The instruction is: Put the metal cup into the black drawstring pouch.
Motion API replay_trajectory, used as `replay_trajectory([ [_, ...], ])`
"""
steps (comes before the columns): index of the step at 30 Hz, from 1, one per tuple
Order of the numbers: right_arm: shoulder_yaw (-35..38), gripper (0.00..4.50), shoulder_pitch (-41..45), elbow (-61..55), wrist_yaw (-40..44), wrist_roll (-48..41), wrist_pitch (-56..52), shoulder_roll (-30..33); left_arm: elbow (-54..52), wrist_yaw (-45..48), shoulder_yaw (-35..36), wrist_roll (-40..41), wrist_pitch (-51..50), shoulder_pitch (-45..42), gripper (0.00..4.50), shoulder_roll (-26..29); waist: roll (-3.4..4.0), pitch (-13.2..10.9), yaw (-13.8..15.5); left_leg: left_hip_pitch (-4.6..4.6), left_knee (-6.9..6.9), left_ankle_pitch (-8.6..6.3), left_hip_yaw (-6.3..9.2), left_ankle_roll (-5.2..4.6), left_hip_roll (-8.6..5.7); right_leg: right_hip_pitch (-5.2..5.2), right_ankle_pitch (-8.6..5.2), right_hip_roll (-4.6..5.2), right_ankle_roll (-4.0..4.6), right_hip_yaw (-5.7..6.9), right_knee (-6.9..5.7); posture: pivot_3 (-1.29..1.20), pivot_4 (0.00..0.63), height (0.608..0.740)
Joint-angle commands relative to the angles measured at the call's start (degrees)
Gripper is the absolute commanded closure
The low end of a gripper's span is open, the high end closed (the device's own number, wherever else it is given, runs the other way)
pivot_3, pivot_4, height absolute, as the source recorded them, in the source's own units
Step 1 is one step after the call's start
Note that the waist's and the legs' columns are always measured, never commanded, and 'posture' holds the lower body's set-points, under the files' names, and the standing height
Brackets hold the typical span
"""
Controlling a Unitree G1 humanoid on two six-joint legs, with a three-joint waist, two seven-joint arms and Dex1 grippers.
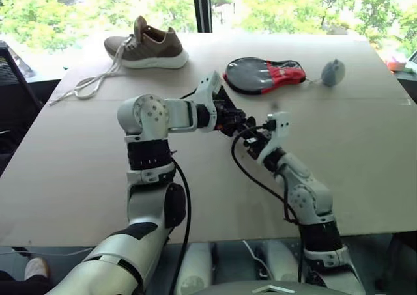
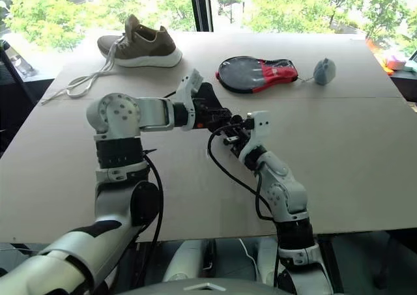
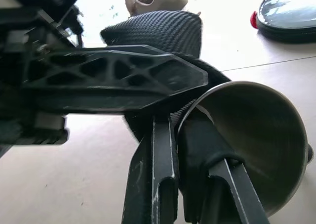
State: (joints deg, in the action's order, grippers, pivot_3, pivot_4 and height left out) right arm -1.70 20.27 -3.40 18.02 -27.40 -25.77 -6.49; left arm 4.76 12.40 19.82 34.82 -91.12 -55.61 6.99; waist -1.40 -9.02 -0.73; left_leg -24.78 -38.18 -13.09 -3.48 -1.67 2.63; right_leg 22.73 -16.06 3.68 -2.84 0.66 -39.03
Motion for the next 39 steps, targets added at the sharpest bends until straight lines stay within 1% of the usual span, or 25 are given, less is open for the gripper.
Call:
replay_trajectory([
  [1,2.5,4.42,1.8,1.4,1.1,-3.1,4.6,-3.4,-4.9,-4.5,4.1,3.1,-1.4,2.6,4.5,-3.3,0.0,0.0,0.0,0.0,0.0,0.0,0.0,0.0,0.0,0.0,0.0,0.0,0.0,-0.01,0.02,0.0,0.15,0.74],
  [2,1.1,4.42,1.8,2.5,2.4,-1.7,5.4,-2.5,-7.2,-4.8,6.1,3.2,-1.4,3.1,4.5,-4.8,0.0,0.0,0.0,0.0,0.01,0.0,-0.01,0.0,0.0,0.0,0.0,0.01,0.0,-0.01,0.03,0.0,0.15,0.74],
  [3,-1.3,4.42,1.7,3.4,4.4,0.8,7.3,-1.1,-9.4,-5.4,6.4,3.0,-1.4,3.8,4.5,-5.4,0.0,0.0,0.0,-0.01,0.02,0.0,-0.01,0.0,0.01,-0.01,0.0,0.01,0.0,0.0,0.06,0.0,0.15,0.74],
  [5,-6.9,4.42,1.5,5.1,7.2,7.3,10.8,2.5,-12.4,-6.2,8.3,2.5,-1.4,4.3,4.5,-7.3,0.0,0.0,-0.1,-0.02,0.07,0.0,-0.03,0.0,-0.03,0.0,0.0,0.01,0.0,-0.01,0.11,0.0,0.15,0.74],
  [7,-12.5,4.42,1.5,7.3,11.4,13.6,17.7,6.1,-14.4,-6.5,8.4,2.1,-1.1,4.6,4.5,-7.6,0.0,0.0,-0.1,-0.01,0.07,0.0,-0.05,0.01,-0.15,0.01,0.0,0.0,0.0,-0.02,0.11,0.0,0.15,0.74],
  [9,-14.9,4.42,1.8,8.9,13.0,16.9,22.2,7.7,-15.3,-6.8,8.5,1.9,-1.2,4.6,4.5,-8.0,0.0,0.0,-0.2,0.02,0.08,0.0,-0.05,0.01,-0.16,0.01,0.0,-0.02,0.0,-0.02,0.1,0.0,0.15,0.74],
  [12,-14.4,4.42,4.1,12.3,12.7,18.8,26.8,7.6,-15.2,-7.7,10.7,3.0,-1.4,4.0,4.5,-8.9,0.0,0.0,-0.1,0.05,0.08,0.01,-0.04,0.02,-0.13,0.0,0.0,-0.05,0.0,-0.02,0.08,0.0,0.15,0.74],
  [14,-11.4,4.42,5.4,14.0,12.2,15.7,26.1,5.7,-14.9,-8.5,12.8,4.1,-1.4,3.5,4.5,-9.9,-0.01,0.0,-0.1,0.05,0.08,0.01,-0.05,0.03,-0.13,0.0,0.0,-0.04,0.0,-0.03,0.08,0.0,0.15,0.74],
  [16,-9.2,4.42,6.8,16.1,10.6,14.9,26.6,4.2,-15.1,-9.7,15.0,5.6,-1.4,3.0,4.5,-11.3,-0.01,0.0,-0.1,0.04,0.07,0.01,-0.03,0.04,-0.1,-0.02,0.0,-0.03,0.0,-0.01,0.1,0.0,0.15,0.74],
  [17,-9.4,4.42,7.2,17.1,10.4,16.3,28.1,4.3,-15.1,-10.2,15.7,6.4,-1.4,2.9,4.5,-11.8,-0.02,0.0,-0.1,0.03,0.08,0.01,-0.03,0.04,-0.07,-0.01,0.0,-0.02,0.0,-0.01,0.1,0.0,0.15,0.74],
  [19,-12.2,4.42,8.2,19.6,9.6,22.9,33.9,6.2,-15.4,-11.4,16.4,8.1,-1.4,3.0,4.5,-12.1,-0.02,0.0,0.0,0.02,0.07,0.01,-0.03,0.04,-0.02,-0.02,0.0,0.0,0.0,-0.01,0.11,0.0,0.15,0.74],
  [20,-13.5,4.42,8.4,20.4,10.2,24.9,36.5,7.0,-15.4,-12.0,16.5,8.9,-1.4,3.1,4.5,-12.0,-0.02,0.0,0.0,0.02,0.07,0.01,-0.04,0.04,-0.06,-0.03,0.0,0.01,0.0,0.0,0.12,0.0,0.15,0.74],
  [22,-15.3,4.42,8.8,21.5,12.5,26.4,39.8,8.0,-15.2,-12.9,16.5,10.3,-1.4,3.2,4.5,-11.6,-0.02,0.0,-0.1,0.03,0.07,0.01,-0.03,0.04,-0.16,-0.03,0.0,0.02,0.0,0.0,0.13,0.0,0.15,0.74],
  [23,-15.8,4.42,8.8,21.8,14.0,26.1,40.3,8.0,-15.0,-13.2,16.4,10.9,-1.4,3.1,4.5,-11.3,-0.03,0.0,-0.1,0.03,0.08,0.0,-0.03,0.04,-0.16,-0.03,0.0,0.02,0.0,-0.01,0.13,0.0,0.15,0.74],
  [25,-14.7,4.42,9.0,22.1,14.4,24.0,39.4,6.8,-14.3,-14.1,16.8,12.1,-1.4,2.6,4.5,-11.3,-0.02,0.0,-0.2,0.04,0.09,0.01,-0.03,0.05,-0.14,-0.02,0.0,-0.01,0.0,-0.01,0.12,0.0,0.15,0.74],
  [26,-12.9,4.42,9.2,21.8,13.9,21.1,37.0,5.2,-14.1,-14.6,17.0,12.7,-1.4,2.5,4.5,-11.3,-0.03,0.0,-0.2,0.05,0.1,0.01,-0.04,0.05,-0.1,-0.02,0.0,-0.02,0.0,-0.02,0.11,0.0,0.15,0.74],
  [28,-6.5,4.42,10.7,20.3,11.4,11.4,28.7,1.1,-13.6,-16.0,17.9,13.7,-1.4,2.8,4.5,-11.2,-0.03,0.0,-0.2,0.05,0.1,0.03,-0.03,0.09,-0.01,-0.02,0.0,-0.04,0.01,0.0,0.1,0.0,0.15,0.74],
  [31,-1.2,4.42,11.6,18.7,9.9,3.9,21.6,-1.9,-13.9,-18.1,19.0,16.5,-1.4,3.9,4.5,-11.2,-0.03,0.0,-0.1,0.04,0.09,0.05,0.01,0.11,0.13,-0.04,0.01,0.0,0.02,0.05,0.08,0.0,0.15,0.74],
  [33,-0.1,4.42,11.3,17.5,9.7,1.8,19.1,-2.9,-14.2,-19.8,19.7,18.9,-1.4,4.8,4.5,-11.8,-0.03,0.0,0.1,0.04,0.09,0.04,0.02,0.11,0.1,-0.08,0.01,0.05,0.02,0.06,0.11,0.0,0.15,0.74],
  [35,-4.3,4.42,10.7,17.6,11.5,7.0,22.0,-1.3,-14.0,-21.7,20.3,20.9,-1.4,4.8,4.5,-12.7,-0.03,0.0,0.1,0.01,0.09,0.04,0.04,0.1,0.04,-0.08,0.01,0.11,0.02,0.09,0.14,0.0,0.15,0.74],
  [37,-10.4,4.42,10.3,18.7,13.7,15.2,28.7,1.3,-13.2,-23.5,21.6,23.3,-1.4,3.5,4.5,-14.0,-0.03,0.0,0.0,0.0,0.1,0.04,0.03,0.1,-0.02,-0.05,0.01,0.1,0.01,0.07,0.14,0.0,0.15,0.74],
  [39,-16.3,4.42,10.7,20.7,14.9,23.8,37.2,4.5,-11.6,-25.6,24.4,25.5,-1.4,1.1,4.5,-15.3,-0.04,0.0,-0.1,0.02,0.11,0.04,0.02,0.1,-0.18,-0.04,0.01,0.08,0.01,0.06,0.13,0.0,0.15,0.74],
])
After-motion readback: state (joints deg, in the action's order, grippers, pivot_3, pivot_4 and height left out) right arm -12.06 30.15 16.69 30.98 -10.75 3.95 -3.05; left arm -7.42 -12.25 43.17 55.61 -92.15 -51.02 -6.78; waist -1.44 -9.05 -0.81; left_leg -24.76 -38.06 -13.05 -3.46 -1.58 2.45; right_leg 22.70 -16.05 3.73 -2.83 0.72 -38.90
